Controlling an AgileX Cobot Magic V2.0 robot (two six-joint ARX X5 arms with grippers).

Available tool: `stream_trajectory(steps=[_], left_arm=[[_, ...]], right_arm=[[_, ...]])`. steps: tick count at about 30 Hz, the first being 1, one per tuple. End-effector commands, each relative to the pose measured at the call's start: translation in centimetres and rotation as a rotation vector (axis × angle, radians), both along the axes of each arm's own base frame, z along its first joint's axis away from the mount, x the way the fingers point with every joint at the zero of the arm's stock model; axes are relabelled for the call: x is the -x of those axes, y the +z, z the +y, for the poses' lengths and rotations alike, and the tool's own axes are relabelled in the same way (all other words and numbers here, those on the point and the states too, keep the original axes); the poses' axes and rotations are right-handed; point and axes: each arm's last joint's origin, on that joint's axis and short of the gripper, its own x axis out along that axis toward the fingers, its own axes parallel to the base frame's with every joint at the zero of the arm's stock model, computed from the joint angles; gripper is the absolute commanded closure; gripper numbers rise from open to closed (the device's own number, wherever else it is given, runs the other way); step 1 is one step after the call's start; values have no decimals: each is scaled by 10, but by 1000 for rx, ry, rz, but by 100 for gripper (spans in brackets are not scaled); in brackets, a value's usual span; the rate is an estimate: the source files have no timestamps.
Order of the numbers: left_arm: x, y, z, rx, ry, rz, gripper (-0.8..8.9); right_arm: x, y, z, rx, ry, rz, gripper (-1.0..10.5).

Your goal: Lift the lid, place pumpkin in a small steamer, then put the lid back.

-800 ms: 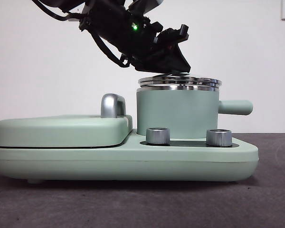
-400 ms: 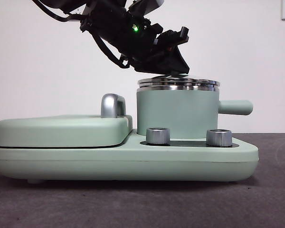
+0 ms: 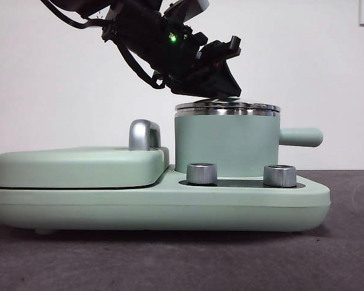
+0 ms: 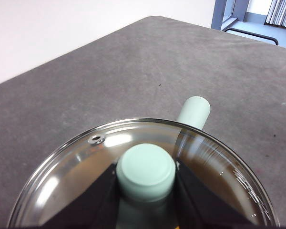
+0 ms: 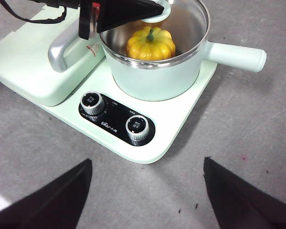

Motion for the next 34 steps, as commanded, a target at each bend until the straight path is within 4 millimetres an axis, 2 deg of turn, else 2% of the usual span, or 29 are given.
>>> stream_trajectory(steps=[1,10,16,22,34], left_arm=[[-4,1,-6,32,11,35,804],[-6,-5,-7,12,-2,43,804],[-5,-8,-6,-75,-29,-16,804],[-5,-16,-6,-116,-38,4,803],[-3,-17,-9,-174,-52,-42,804]], right_arm=[[0,2,1,-10,-2,-3,586],[0,2,1,-9,-2,-2,586],[0,2,1,-8,-1,-4,586],[0,2,1,-7,0,-4,586],[0,2,1,-7,0,-4,586]])
